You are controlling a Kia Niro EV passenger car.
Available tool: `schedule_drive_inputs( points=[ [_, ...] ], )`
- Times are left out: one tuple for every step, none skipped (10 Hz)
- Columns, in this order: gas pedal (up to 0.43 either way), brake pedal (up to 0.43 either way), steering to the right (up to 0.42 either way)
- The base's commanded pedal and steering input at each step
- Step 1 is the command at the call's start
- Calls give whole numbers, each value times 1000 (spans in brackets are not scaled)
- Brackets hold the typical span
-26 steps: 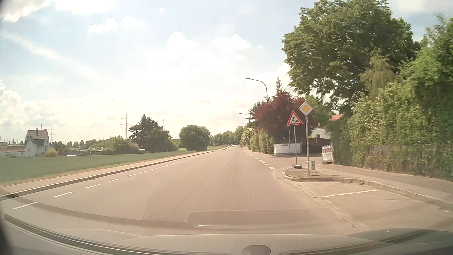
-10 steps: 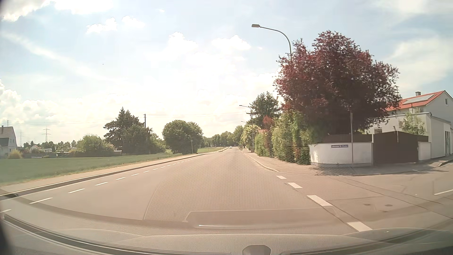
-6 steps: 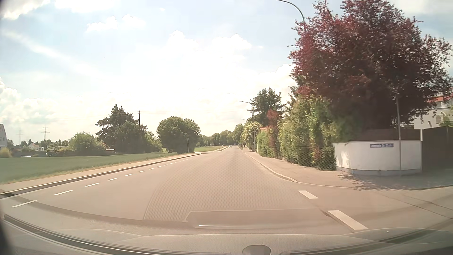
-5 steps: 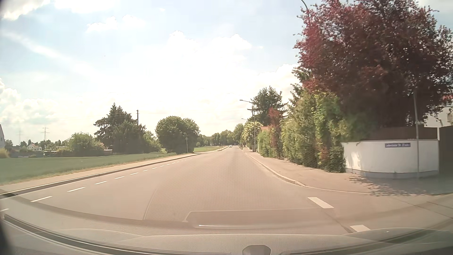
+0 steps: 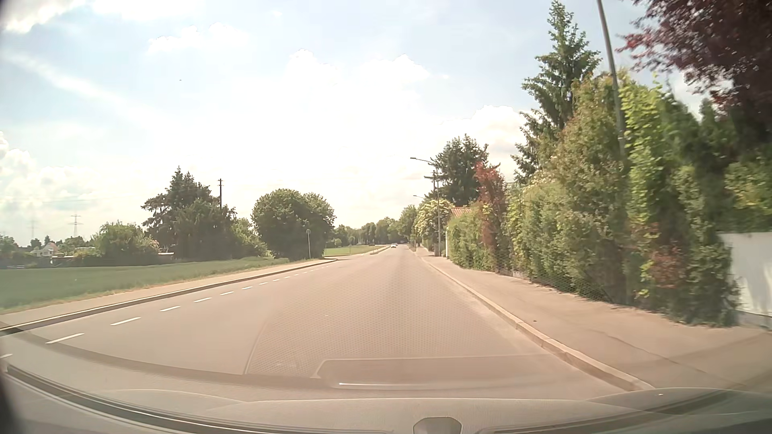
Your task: Follow the waypoints while adhering to traffic rules and regulations
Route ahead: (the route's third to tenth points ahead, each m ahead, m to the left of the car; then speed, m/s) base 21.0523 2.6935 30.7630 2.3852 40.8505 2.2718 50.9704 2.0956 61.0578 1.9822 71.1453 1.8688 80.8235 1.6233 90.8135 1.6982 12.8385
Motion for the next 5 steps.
schedule_drive_inputs(
  points=[
    [177,0,-5],
    [177,0,-5],
    [177,0,-4],
    [177,0,-4],
    [177,0,-3]
  ],
)
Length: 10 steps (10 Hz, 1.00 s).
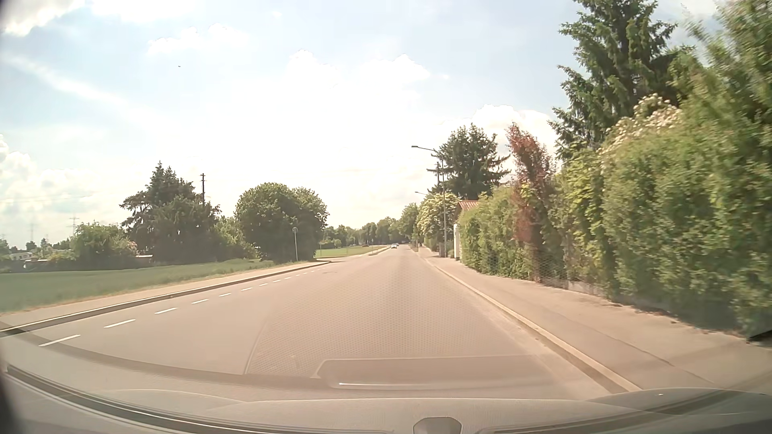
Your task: Follow the waypoints while adhering to traffic rules and regulations
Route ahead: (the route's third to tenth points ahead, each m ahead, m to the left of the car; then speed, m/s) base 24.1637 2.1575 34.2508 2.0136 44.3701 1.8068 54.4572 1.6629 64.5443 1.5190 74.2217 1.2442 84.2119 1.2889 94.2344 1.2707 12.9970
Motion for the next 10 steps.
schedule_drive_inputs(
  points=[
    [177,0,-1],
    [177,0,1],
    [177,0,2],
    [177,0,2],
    [177,0,2],
    [177,0,1],
    [177,0,0],
    [177,0,0],
    [177,0,-2],
    [177,0,-2]
  ],
)
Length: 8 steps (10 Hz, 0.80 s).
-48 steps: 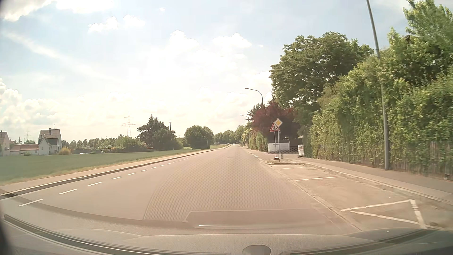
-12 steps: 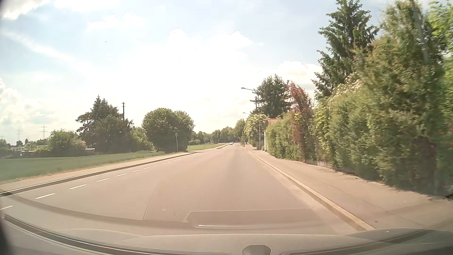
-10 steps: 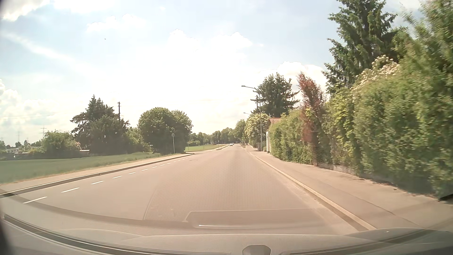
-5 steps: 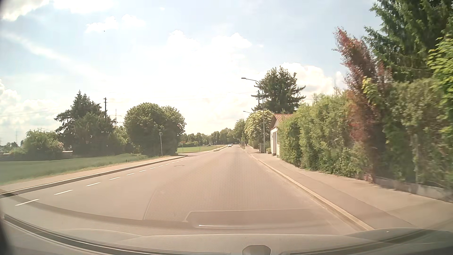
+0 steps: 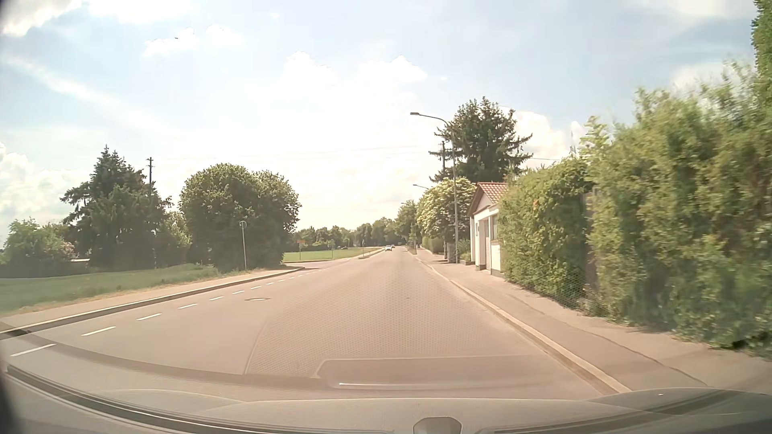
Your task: Follow the waypoints while adhering to traffic rules and regulations
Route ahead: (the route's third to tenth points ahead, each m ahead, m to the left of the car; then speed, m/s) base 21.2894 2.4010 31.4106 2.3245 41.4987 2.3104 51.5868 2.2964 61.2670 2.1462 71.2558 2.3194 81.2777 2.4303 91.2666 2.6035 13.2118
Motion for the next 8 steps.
schedule_drive_inputs(
  points=[
    [177,0,-3],
    [169,0,-3],
    [169,0,-3],
    [169,0,-3],
    [157,0,-4],
    [157,0,-4],
    [150,0,-2],
    [138,0,-2]
  ],
)
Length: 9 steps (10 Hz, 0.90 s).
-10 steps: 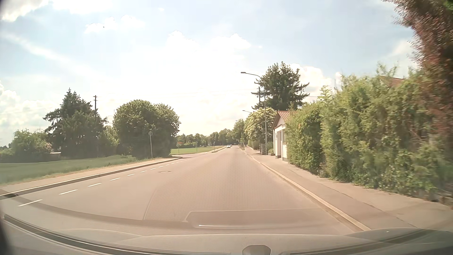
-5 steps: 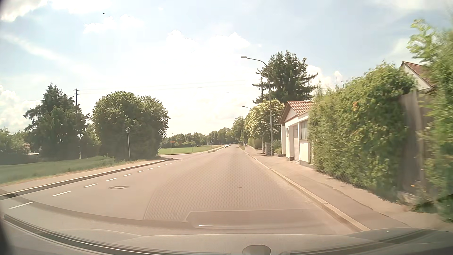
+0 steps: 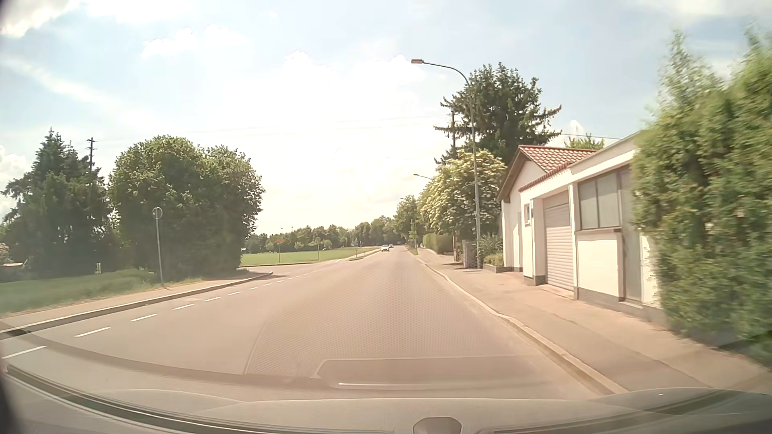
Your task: Follow the waypoints while adhering to traffic rules and regulations
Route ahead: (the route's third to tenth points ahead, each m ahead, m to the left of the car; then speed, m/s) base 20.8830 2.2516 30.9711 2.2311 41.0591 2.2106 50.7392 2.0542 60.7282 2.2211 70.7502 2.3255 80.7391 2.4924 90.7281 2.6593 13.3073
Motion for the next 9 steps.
schedule_drive_inputs(
  points=[
    [138,0,-1],
    [138,0,-2],
    [130,0,-2],
    [118,0,-3],
    [98,0,-4],
    [98,0,-4],
    [98,0,-4],
    [98,0,-4],
    [98,0,-4]
  ],
)
